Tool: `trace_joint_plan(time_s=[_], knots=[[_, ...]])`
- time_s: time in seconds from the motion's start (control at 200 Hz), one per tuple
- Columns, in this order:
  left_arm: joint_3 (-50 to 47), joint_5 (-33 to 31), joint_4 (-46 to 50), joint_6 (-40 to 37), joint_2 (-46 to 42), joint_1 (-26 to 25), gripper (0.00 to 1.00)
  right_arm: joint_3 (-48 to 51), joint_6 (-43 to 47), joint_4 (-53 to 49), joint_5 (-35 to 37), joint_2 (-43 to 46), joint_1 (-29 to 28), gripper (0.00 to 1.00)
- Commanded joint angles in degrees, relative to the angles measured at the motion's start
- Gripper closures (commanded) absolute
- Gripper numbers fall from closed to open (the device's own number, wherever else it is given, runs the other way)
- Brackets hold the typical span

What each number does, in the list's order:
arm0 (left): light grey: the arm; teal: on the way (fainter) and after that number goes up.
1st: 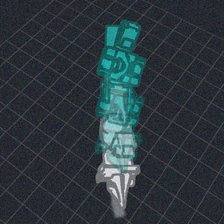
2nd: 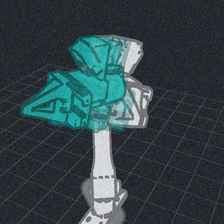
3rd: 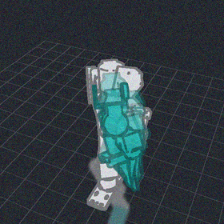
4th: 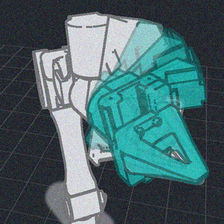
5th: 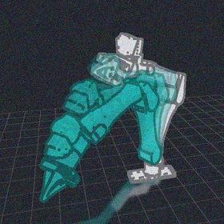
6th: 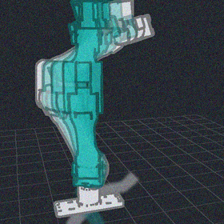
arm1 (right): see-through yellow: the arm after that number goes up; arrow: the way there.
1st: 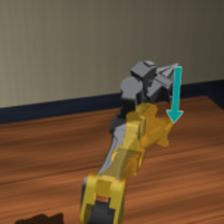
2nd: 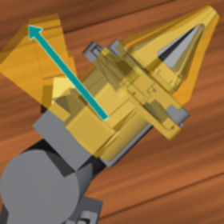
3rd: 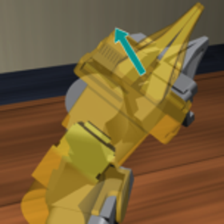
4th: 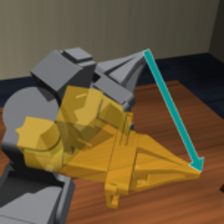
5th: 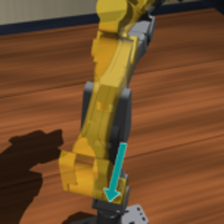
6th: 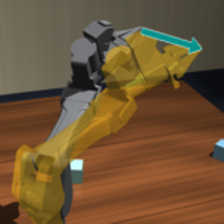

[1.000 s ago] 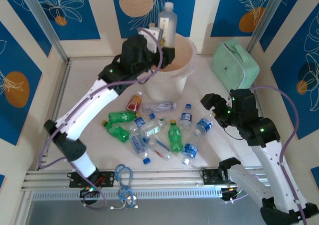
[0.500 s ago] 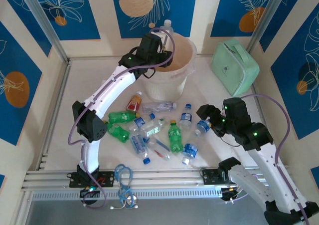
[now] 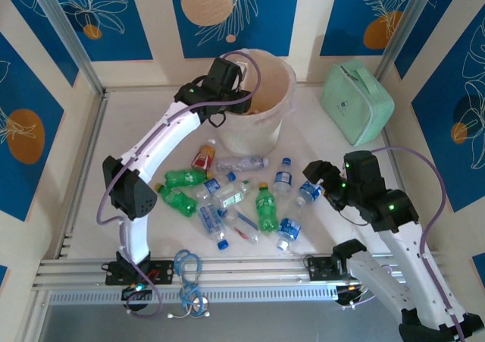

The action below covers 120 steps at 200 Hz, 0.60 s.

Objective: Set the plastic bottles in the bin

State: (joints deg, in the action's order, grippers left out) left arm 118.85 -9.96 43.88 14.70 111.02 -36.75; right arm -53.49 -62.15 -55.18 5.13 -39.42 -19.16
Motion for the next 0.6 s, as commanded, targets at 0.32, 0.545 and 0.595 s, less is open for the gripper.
trace_joint_plan(time_s=[0.32, 0.545, 0.595], knots=[[5.7, 2.0, 14.0, 1.2, -3.1, -2.2, 0.52, -0.9, 0.8, -1.8, -0.9, 0.7, 2.2, 0.15], [5.5, 4.5, 17.0, 2.6, -2.8, -2.9, 0.54, -0.8, 1.1, -2.3, -0.9, 0.7, 2.7, 0.15], [5.3, 4.8, 17.5, 3.0, -2.7, -3.1, 0.54, -0.7, 1.2, -2.5, -0.7, 0.9, 2.8, 0.16]])
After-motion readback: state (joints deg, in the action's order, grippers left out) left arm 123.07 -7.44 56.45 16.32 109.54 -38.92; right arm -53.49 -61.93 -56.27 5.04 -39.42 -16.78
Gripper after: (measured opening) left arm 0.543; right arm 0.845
